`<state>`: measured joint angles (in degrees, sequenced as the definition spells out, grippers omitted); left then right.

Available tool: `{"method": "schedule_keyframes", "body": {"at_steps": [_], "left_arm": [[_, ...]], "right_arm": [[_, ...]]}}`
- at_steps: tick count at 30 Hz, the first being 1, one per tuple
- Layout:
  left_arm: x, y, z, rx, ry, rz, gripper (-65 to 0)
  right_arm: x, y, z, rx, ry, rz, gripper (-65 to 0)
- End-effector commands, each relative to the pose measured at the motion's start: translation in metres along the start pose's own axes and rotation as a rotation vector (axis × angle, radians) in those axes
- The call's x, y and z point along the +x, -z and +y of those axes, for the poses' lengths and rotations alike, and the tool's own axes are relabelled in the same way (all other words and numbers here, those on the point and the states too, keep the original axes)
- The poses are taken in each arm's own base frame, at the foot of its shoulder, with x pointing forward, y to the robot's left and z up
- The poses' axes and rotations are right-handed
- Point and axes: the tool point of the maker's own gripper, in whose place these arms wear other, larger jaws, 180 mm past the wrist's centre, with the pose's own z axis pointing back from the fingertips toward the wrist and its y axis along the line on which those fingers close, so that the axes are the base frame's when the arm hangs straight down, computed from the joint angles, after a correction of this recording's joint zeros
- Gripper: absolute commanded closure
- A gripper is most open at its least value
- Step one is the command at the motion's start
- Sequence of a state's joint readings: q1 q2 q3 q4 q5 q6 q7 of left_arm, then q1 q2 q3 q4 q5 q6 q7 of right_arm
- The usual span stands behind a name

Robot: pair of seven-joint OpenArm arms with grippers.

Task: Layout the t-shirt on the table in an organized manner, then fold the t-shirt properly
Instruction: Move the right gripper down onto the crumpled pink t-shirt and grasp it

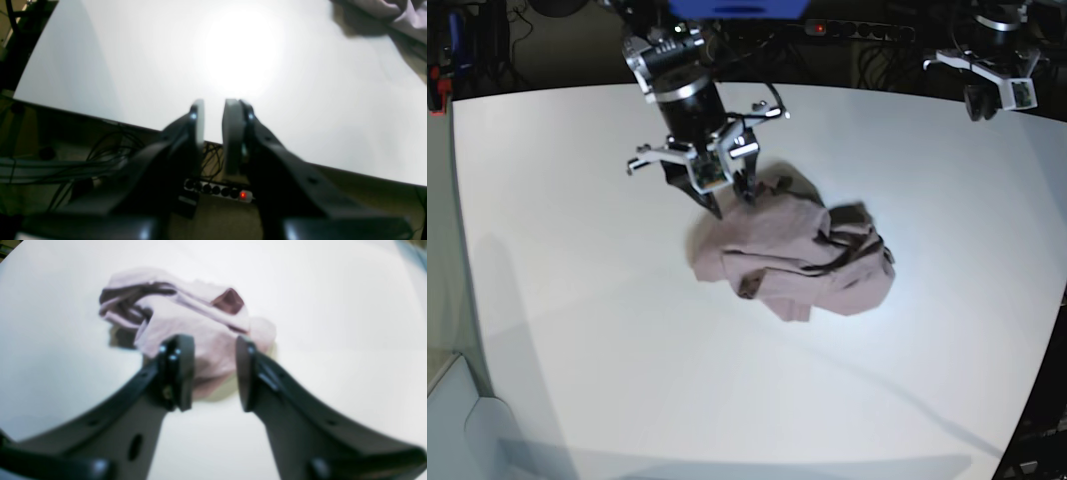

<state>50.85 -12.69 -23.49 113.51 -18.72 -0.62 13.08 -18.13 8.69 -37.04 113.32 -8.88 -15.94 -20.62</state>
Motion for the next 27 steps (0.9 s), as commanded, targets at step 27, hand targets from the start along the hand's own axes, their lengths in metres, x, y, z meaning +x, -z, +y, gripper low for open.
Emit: {"method": "schedule_keyframes", "body": {"at_steps": [27], "left_arm": [[0.002, -0.011, 0.010, 0.075, -0.063, -0.030, -10.8]], "right_arm": [[-0.028, 0.114, -0.021, 0.042, -0.275, 0.106, -28.8]]}}
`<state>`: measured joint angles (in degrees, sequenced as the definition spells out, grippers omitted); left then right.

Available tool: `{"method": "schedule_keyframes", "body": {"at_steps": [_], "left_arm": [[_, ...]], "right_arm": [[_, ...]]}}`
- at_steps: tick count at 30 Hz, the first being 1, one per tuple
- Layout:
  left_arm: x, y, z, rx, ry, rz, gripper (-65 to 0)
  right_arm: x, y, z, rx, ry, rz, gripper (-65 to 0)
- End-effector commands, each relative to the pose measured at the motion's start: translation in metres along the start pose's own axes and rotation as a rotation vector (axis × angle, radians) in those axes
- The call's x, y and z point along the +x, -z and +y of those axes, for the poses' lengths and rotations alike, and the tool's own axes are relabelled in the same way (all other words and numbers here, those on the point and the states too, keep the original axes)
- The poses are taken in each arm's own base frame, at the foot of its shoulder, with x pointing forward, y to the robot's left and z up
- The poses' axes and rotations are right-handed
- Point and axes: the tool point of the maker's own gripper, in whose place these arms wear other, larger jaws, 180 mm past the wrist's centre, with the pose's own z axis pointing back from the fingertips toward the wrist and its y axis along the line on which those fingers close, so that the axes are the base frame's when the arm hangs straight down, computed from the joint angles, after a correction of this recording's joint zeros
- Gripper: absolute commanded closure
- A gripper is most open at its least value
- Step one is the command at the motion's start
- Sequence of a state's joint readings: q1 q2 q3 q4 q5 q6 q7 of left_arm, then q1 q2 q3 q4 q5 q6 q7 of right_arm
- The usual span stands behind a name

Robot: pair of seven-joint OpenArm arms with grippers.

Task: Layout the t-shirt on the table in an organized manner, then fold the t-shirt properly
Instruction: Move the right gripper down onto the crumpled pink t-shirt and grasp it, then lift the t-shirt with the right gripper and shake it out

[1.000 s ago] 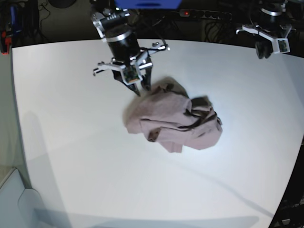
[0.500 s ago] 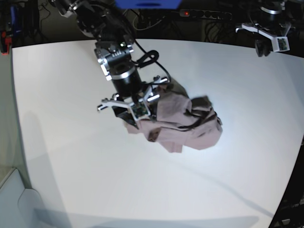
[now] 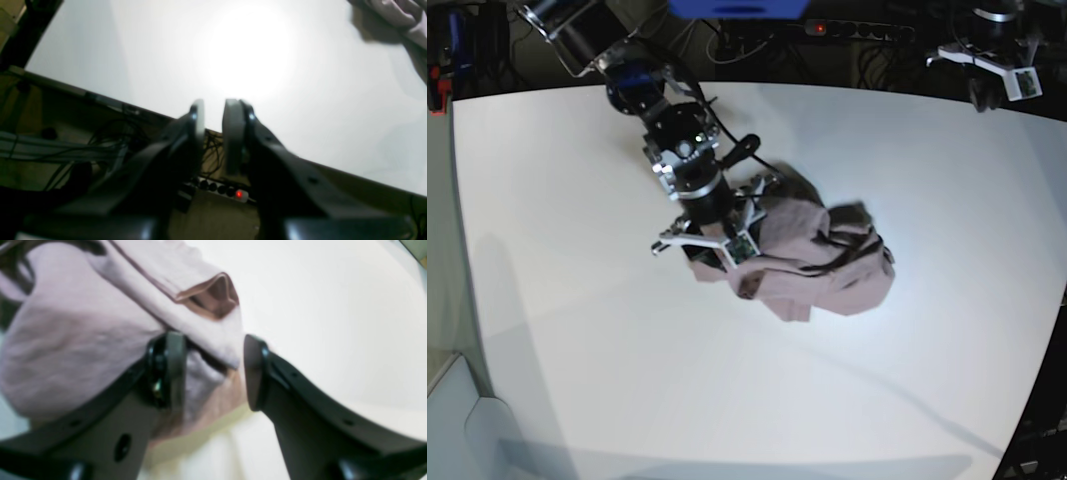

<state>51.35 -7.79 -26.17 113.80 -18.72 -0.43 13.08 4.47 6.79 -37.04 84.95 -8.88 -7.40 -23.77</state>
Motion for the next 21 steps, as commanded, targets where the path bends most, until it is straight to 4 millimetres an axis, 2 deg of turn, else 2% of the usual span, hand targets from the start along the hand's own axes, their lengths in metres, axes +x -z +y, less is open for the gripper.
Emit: {"method": "schedule_keyframes", "body": {"at_steps": [1, 10, 12, 15, 16, 20, 21], "left_arm": [[0.011, -0.003, 0.003, 0.008, 0.004, -0.039, -10.8], [0.008, -0.002, 0.005, 0.014, 0.003, -0.019, -10.8], [0.008, 0.001, 0.004, 0.012, -0.001, -0.008, -10.8], [0.006, 0.004, 0.002, 0.011, -0.007, 0.012, -10.8], [0.005, 0.005, 0.002, 0.010, -0.007, 0.021, -10.7], [0.006, 0.007, 0.001, 0.009, -0.010, 0.021, -10.7], [0.006, 0.007, 0.001, 0.009, -0.010, 0.021, -10.7]], "right_arm": [[0.015, 0.002, -0.006, -0.014, -0.005, -0.047, -28.8], [0.015, 0.016, -0.014, -0.029, -0.032, -0.066, -27.0], [0.012, 0.018, -0.015, -0.030, -0.037, -0.061, -20.2], [0.017, 0.018, -0.017, -0.034, -0.039, -0.072, -3.1], [0.020, 0.020, -0.020, -0.041, -0.041, -0.078, 0.0], [0.030, 0.020, -0.025, -0.050, -0.045, -0.100, 0.0], [0.039, 0.018, -0.028, -0.056, -0.044, -0.125, 0.0]]}}
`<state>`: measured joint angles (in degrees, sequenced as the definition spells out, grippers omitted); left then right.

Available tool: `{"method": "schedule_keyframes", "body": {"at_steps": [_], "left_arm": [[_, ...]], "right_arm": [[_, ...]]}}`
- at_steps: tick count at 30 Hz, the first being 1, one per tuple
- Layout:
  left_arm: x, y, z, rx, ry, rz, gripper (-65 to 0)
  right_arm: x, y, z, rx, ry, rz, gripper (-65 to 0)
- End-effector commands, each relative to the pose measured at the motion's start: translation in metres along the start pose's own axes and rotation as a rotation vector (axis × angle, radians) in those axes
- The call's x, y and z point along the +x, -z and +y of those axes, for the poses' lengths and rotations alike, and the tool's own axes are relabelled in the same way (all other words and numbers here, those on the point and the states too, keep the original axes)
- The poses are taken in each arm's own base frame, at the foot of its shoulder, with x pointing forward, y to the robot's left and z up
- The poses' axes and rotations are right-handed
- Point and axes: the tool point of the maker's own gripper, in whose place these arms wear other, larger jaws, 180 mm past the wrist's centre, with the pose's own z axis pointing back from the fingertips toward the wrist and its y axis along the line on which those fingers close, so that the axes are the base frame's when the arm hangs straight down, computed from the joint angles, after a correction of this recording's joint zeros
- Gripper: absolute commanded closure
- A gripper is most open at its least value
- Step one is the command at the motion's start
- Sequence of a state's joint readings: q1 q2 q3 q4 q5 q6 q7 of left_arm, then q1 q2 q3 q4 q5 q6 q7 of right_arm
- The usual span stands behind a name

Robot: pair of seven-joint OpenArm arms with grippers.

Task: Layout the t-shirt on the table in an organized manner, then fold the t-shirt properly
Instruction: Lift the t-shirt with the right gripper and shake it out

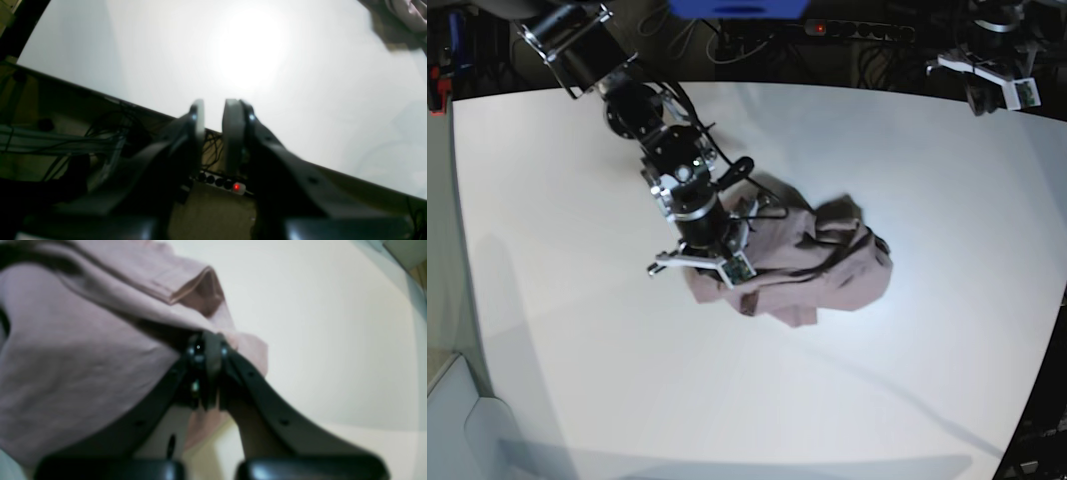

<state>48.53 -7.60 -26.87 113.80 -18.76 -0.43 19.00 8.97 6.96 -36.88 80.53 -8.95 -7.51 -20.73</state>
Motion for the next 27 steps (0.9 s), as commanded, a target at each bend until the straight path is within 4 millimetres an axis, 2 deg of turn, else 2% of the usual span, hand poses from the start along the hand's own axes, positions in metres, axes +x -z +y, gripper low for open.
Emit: {"method": "schedule_keyframes", "body": {"at_steps": [1, 4, 6, 10, 13, 15, 18, 21, 25, 27], "left_arm": [[0.009, -0.003, 0.001, 0.003, 0.004, -0.033, -10.7], [0.009, -0.003, 0.001, 0.003, 0.004, -0.033, -10.7], [0.009, -0.003, 0.001, 0.003, 0.004, -0.033, -10.7], [0.010, -0.003, 0.001, 0.002, 0.005, -0.034, -10.7], [0.010, -0.002, 0.002, 0.002, 0.008, -0.034, -10.7], [0.012, -0.001, 0.002, 0.000, 0.010, -0.039, -10.7], [0.014, 0.000, 0.001, 0.000, 0.006, -0.045, -10.7], [0.013, 0.000, 0.001, 0.001, 0.002, -0.044, -10.7], [0.013, 0.000, 0.000, 0.001, 0.001, -0.045, -10.7], [0.013, 0.000, 0.000, 0.001, 0.001, -0.045, -10.7]], "right_arm": [[0.038, -0.003, -0.013, -0.030, 0.001, -0.114, 0.0], [0.069, -0.020, -0.040, -0.093, 0.055, -0.202, 0.0], [0.098, -0.037, -0.064, -0.147, 0.089, -0.290, 0.0], [0.155, -0.081, -0.107, -0.248, 0.134, -0.475, 0.0], [0.190, -0.115, -0.142, -0.338, 0.154, -0.600, 0.0], [0.200, -0.124, -0.158, -0.380, 0.157, -0.637, 0.0], [0.191, -0.124, -0.175, -0.425, 0.165, -0.615, 0.0], [0.161, -0.112, -0.156, -0.385, 0.182, -0.528, 0.0], [0.138, -0.099, -0.098, -0.238, 0.179, -0.446, -0.8], [0.128, -0.091, -0.065, -0.153, 0.169, -0.388, -6.6]]}}
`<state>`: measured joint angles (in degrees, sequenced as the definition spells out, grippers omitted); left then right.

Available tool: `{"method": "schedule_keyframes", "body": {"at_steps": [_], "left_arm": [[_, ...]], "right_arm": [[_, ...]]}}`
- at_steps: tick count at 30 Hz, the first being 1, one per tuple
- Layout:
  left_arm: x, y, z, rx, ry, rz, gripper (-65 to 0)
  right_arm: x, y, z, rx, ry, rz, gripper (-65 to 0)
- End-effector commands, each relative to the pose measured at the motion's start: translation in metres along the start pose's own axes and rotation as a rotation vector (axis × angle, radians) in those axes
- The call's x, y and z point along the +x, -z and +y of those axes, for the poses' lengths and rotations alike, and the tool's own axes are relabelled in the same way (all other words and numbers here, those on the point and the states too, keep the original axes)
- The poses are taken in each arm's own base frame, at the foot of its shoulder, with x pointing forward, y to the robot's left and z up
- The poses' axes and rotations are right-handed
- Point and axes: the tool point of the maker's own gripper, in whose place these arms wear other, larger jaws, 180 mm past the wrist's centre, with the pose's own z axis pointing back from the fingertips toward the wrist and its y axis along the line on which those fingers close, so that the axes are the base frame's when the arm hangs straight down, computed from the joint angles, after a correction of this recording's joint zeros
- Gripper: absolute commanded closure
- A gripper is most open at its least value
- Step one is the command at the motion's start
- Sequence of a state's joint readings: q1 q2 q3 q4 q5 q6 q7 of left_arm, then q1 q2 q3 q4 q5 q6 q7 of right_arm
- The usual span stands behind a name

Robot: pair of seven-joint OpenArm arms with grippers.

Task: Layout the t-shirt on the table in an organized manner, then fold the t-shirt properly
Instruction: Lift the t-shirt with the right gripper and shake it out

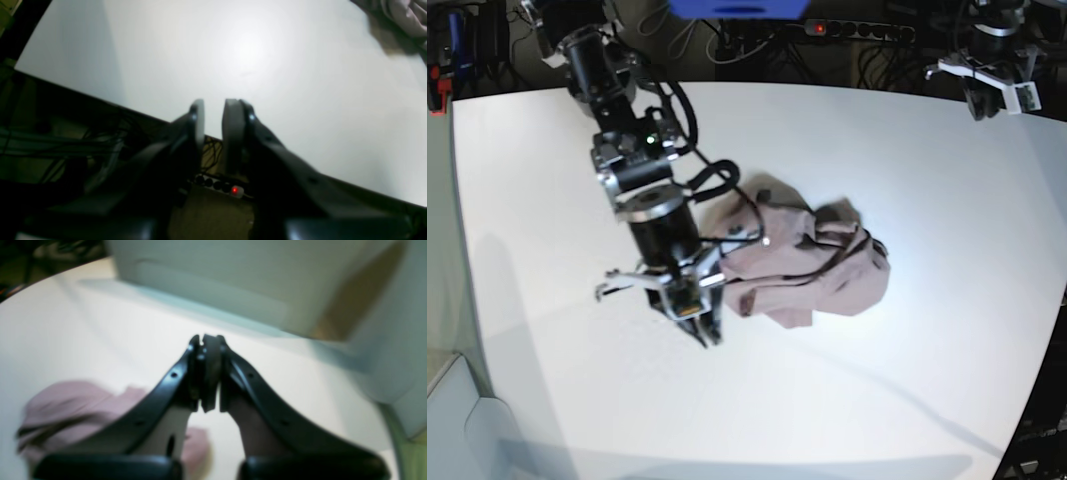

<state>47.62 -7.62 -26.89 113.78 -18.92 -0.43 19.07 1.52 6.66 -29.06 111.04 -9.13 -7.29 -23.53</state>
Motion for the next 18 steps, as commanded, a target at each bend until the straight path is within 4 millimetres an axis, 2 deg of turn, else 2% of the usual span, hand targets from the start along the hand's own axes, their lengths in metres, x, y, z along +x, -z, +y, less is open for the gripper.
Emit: {"method": "schedule_keyframes", "body": {"at_steps": [1, 4, 6, 9, 12, 14, 18], "left_arm": [[0.009, -0.003, 0.002, 0.003, 0.008, -0.031, -10.7], [0.008, -0.003, 0.002, 0.004, 0.008, -0.030, -10.7], [0.007, -0.004, 0.001, 0.002, 0.005, -0.027, -10.7], [0.006, -0.004, 0.001, 0.002, 0.006, -0.023, -10.6], [0.004, -0.006, 0.000, 0.004, -0.003, -0.019, -10.6], [0.002, -0.007, 0.000, 0.011, -0.014, -0.017, -10.6], [0.001, -0.007, 0.000, 0.012, -0.017, -0.016, -10.6]], "right_arm": [[0.004, 0.001, 0.010, 0.024, -0.009, -0.013, -10.7], [-0.023, 0.003, 0.047, 0.121, -0.038, 0.071, -22.9], [-0.036, 0.010, 0.059, 0.151, -0.066, 0.103, -31.3], [-0.055, 0.026, 0.078, 0.195, -0.110, 0.152, -39.0], [-0.073, 0.039, 0.085, 0.215, -0.163, 0.192, -40.6], [-0.078, 0.050, 0.092, 0.224, -0.179, 0.209, -40.5], [-0.091, 0.065, 0.092, 0.219, -0.208, 0.250, -40.5]]}}
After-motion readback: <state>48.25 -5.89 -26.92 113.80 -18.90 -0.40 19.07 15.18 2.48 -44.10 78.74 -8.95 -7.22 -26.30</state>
